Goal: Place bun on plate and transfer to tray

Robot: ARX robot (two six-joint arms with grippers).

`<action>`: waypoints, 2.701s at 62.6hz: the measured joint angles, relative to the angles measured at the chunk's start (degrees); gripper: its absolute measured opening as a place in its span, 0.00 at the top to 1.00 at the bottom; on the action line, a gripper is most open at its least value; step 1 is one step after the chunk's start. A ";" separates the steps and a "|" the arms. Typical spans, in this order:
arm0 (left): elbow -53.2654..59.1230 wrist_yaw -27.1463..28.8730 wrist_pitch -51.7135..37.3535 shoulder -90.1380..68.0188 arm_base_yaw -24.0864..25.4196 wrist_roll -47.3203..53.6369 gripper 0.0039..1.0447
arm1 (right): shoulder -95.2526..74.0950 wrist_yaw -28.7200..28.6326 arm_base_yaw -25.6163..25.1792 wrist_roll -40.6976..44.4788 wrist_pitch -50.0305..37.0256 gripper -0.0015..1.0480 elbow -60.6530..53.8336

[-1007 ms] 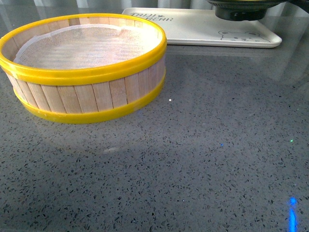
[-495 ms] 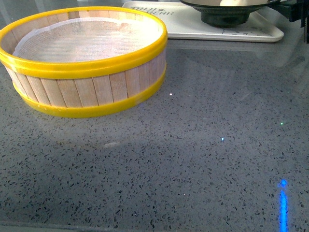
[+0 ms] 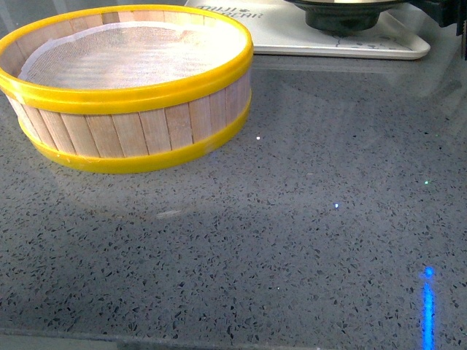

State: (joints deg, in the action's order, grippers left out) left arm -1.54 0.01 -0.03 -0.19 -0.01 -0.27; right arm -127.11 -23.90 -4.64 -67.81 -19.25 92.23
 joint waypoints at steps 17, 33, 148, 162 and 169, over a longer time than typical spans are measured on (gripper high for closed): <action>0.00 0.00 0.00 0.00 0.00 0.00 0.06 | 0.02 -0.37 -0.20 -0.85 -0.46 0.98 -1.92; 0.00 0.00 0.00 0.00 0.00 0.00 0.06 | 0.02 -1.27 -0.28 -1.60 -0.83 0.80 -2.21; 0.00 0.00 0.00 0.00 0.00 0.00 0.06 | 87.17 23.52 4.46 68.41 -6.47 0.98 -78.55; 0.00 0.00 0.00 0.00 0.00 0.00 0.06 | 92.78 23.82 4.48 68.41 -6.21 0.98 -83.67; 0.00 0.00 0.00 0.00 0.00 0.00 0.06 | 95.69 23.82 4.48 68.41 -5.29 0.98 -85.61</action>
State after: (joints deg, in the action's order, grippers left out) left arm -1.54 0.01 -0.03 -0.19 -0.01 -0.27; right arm -31.42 -0.08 -0.16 0.60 -24.53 6.61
